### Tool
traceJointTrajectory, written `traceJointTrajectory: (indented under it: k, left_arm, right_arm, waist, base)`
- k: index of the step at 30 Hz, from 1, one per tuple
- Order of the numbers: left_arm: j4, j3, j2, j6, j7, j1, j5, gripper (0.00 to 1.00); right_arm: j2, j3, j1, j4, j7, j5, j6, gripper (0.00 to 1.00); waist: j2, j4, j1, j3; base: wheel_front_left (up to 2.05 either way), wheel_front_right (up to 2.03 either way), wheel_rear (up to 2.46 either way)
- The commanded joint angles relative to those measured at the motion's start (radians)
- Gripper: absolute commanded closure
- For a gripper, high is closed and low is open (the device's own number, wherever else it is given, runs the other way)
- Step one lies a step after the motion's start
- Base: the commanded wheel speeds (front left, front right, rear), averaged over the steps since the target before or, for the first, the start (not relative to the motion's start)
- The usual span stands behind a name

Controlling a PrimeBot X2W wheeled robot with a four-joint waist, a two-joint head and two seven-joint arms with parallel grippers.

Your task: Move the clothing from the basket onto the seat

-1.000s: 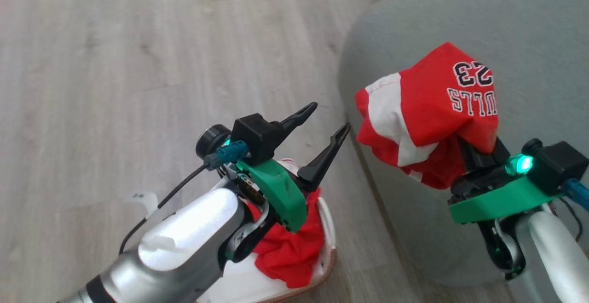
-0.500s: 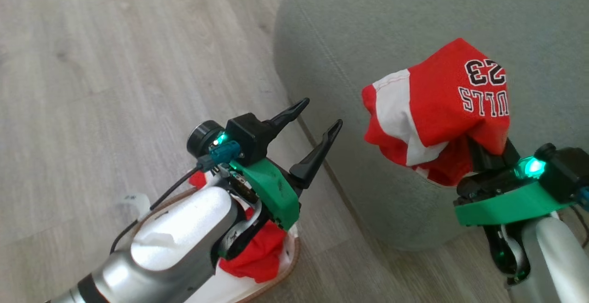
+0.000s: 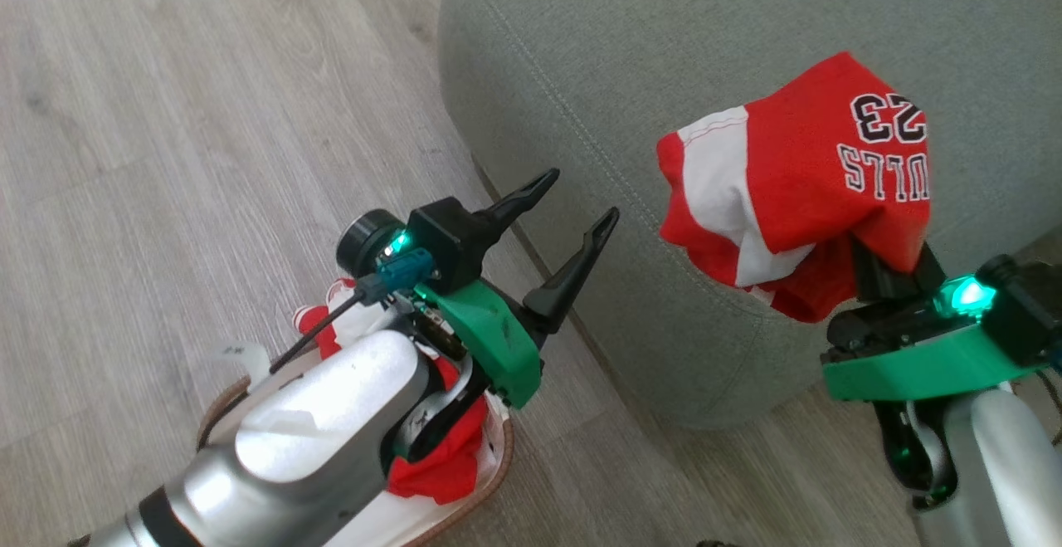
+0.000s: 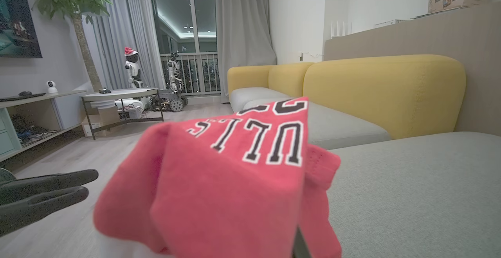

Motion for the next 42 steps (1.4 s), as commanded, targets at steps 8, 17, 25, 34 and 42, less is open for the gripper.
traceJointTrajectory:
  k: [8,17,25,34,42]
  left_arm:
    - [-0.048,0.030,0.028,0.002,0.008,-0.091,0.023,0.00]
    - [-0.087,0.021,0.041,-0.001,0.048,-0.145,0.043,0.00]
    - [-0.117,0.012,0.039,-0.019,0.078,-0.210,0.065,0.00]
    - [-0.127,0.004,0.019,-0.037,0.093,-0.282,0.088,0.00]
    - [-0.122,0.001,-0.002,-0.042,0.089,-0.316,0.097,0.00]
  right_arm:
    - [-0.026,-0.023,-0.133,-0.005,-0.007,-0.006,0.000,1.00]
    - [-0.077,-0.084,-0.361,0.135,-0.007,0.047,0.000,1.00]
    - [-0.152,-0.113,-0.530,0.282,-0.007,0.123,0.000,1.00]
    - [-0.294,-0.167,-0.724,0.474,-0.007,0.149,0.000,1.00]
    - [-0.373,-0.145,-0.871,0.646,0.005,0.126,0.000,1.00]
  waist:
    - [0.0000,0.025,0.0000,0.049]
    - [0.0000,0.066,0.0000,0.161]
    - [0.0000,0.122,0.0000,0.274]
    - [0.0000,0.200,0.0000,0.401]
    - [0.0000,0.263,0.0000,0.480]
  base:
    - [0.00,0.00,0.00]
    - [0.00,0.00,0.00]
    - [0.00,0.00,0.00]
    - [0.00,0.00,0.00]
    - [0.00,0.00,0.00]
